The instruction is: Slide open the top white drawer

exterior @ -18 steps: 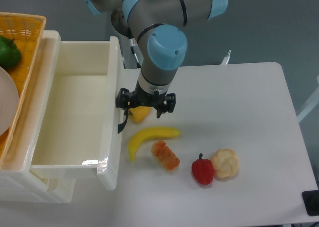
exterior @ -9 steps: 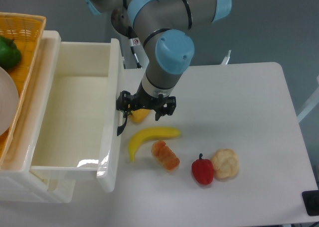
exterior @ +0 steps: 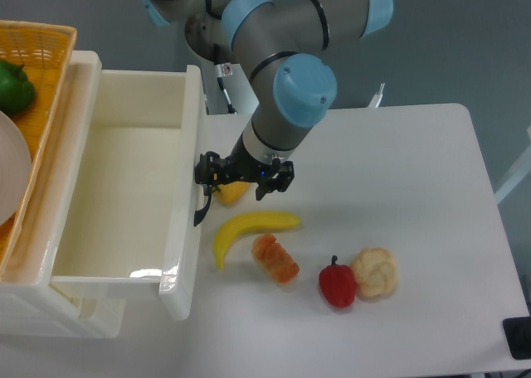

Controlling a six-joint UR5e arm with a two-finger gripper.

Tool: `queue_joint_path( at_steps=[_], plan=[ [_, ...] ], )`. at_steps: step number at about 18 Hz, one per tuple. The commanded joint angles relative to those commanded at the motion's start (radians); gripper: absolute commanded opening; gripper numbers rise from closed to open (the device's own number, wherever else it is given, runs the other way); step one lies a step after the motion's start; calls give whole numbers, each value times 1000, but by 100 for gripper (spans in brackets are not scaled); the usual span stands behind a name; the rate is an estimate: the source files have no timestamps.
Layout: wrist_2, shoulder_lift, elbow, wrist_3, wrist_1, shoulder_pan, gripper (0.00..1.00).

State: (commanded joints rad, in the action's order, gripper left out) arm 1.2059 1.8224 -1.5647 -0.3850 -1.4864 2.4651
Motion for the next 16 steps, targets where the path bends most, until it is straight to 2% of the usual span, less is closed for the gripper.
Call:
queue_joint_path(
  at_steps=[7, 9, 12, 13, 16],
  plan=[
    [-25, -2, 3, 0, -3, 11, 100],
    [-23, -5, 11, 0, -2, 34, 100],
    [-20, -6, 21, -11, 24, 58, 100],
    [-20, -6, 21, -27, 49, 61, 100],
    [-17, -8, 23, -132, 80, 86, 100]
  ],
)
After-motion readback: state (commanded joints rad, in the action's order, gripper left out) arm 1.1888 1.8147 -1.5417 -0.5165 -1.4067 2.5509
